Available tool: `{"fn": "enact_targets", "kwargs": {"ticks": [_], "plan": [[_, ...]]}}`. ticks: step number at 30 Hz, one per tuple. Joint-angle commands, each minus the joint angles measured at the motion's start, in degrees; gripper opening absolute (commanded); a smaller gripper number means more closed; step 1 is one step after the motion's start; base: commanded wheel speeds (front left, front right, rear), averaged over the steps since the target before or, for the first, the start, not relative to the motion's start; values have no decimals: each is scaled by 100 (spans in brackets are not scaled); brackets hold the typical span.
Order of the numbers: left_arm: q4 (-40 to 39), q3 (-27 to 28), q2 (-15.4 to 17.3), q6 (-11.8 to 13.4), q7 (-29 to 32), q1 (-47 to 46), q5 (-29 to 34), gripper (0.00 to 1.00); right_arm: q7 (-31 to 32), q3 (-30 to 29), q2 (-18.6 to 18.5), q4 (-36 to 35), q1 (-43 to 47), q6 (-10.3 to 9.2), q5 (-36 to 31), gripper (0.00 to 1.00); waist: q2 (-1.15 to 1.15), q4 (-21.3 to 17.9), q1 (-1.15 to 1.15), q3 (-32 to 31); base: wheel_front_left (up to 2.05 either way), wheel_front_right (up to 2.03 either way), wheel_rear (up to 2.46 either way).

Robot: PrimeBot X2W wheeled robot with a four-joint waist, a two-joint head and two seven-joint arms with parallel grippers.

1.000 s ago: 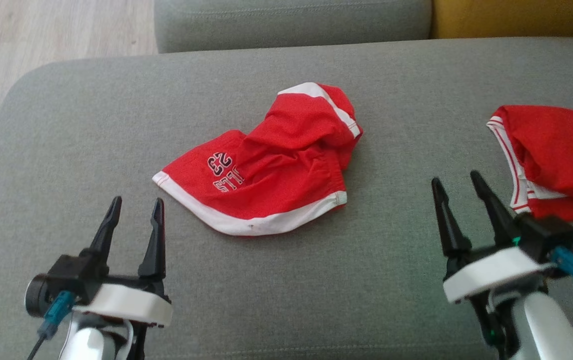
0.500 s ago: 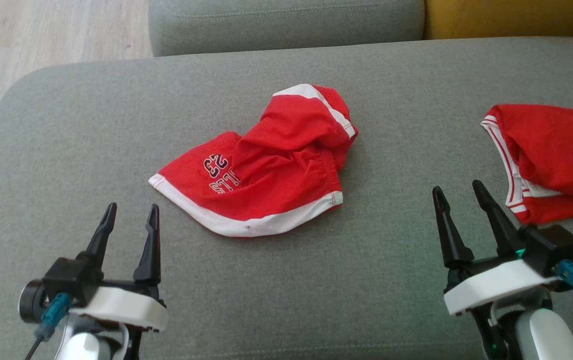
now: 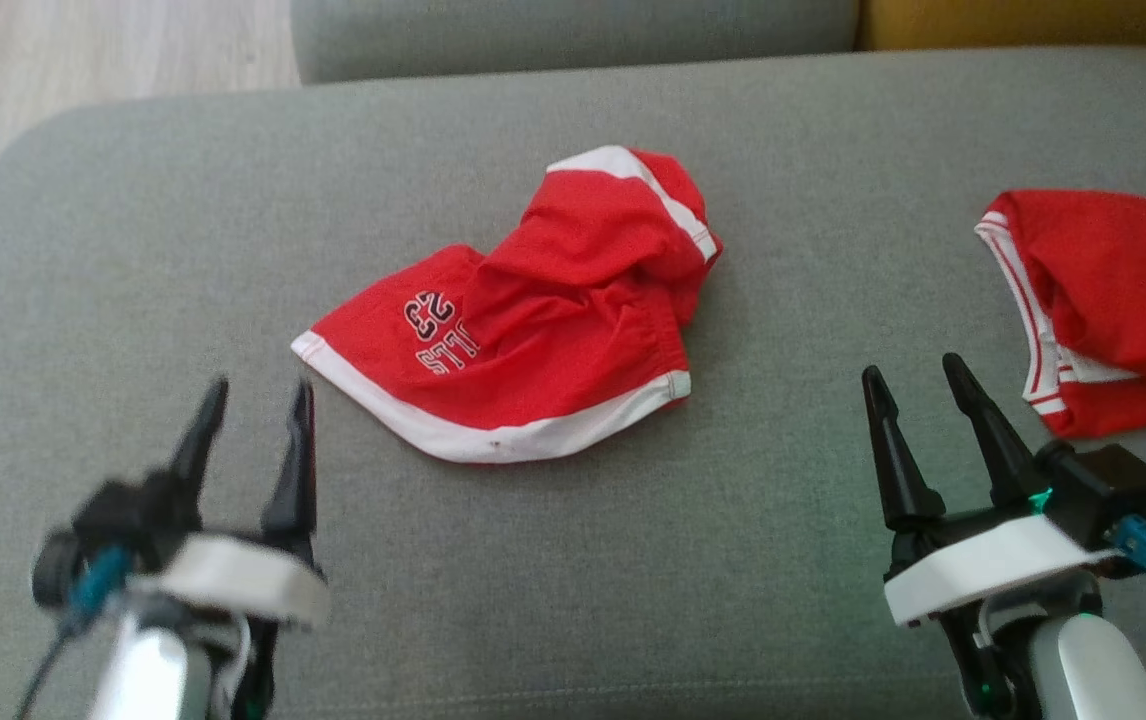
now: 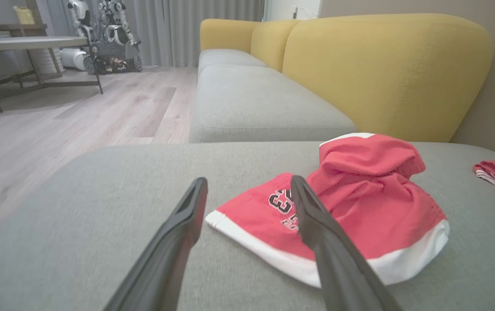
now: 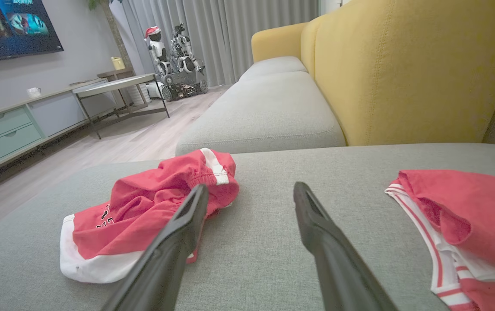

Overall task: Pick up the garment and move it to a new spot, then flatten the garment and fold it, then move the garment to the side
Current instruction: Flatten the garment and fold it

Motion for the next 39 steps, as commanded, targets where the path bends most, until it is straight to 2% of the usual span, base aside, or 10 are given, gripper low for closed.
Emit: {"fn": "enact_targets", "kwargs": {"ticks": [1, 7, 13, 21, 27, 28, 29, 30, 35, 39], "plan": [[-182, 188, 143, -40, 41, -581, -21, 100, -9, 145, 19, -253, -258, -4, 7, 100, 0, -11, 0, 147, 0, 0, 0], [416, 206, 290, -205, 563, -1464, -203, 100, -33, 251, 20, -269, -496, -4, 8, 100, 0, -101, 0, 600, 0, 0, 0], [1427, 308, 353, -432, 1105, -2044, -777, 100, -133, 357, 23, -196, -730, -4, 31, 100, 0, -231, 0, 976, 0, 0, 0], [2588, 506, 490, -528, 1443, -2485, -1288, 100, -274, 475, 34, -47, -941, -4, 100, 100, 0, -347, 0, 1247, 0, 0, 0], [3267, 445, 525, -593, 1721, -2679, -1610, 100, -375, 524, 40, 104, -1057, -4, 159, 100, 0, -420, 0, 1301, 0, 0, 0], [3323, 405, 536, -601, 1735, -2691, -1629, 49, -387, 518, 41, 127, -1066, -4, 167, 100, 0, -423, 0, 1297, 0, 0, 0], [3363, 369, 538, -608, 1735, -2700, -1659, 14, -395, 509, 41, 148, -1074, -4, 174, 100, 0, -421, 0, 1292, 0, 0, 0], [3387, 342, 528, -614, 1724, -2710, -1708, 0, -400, 498, 41, 167, -1082, -4, 178, 100, 0, -416, 0, 1285, 0, 0, 0], [3395, 158, 547, -628, 1544, -2749, -1787, 0, -357, 591, -40, 297, -1192, -4, 190, 100, 0, -346, 0, 1242, 0, 0, 0], [3363, 16, 515, -632, 1383, -2813, -1829, 0, -192, 1068, -270, 612, -1417, -4, 351, 100, 0, -223, 0, 1232, 0, 0, 0]]}}
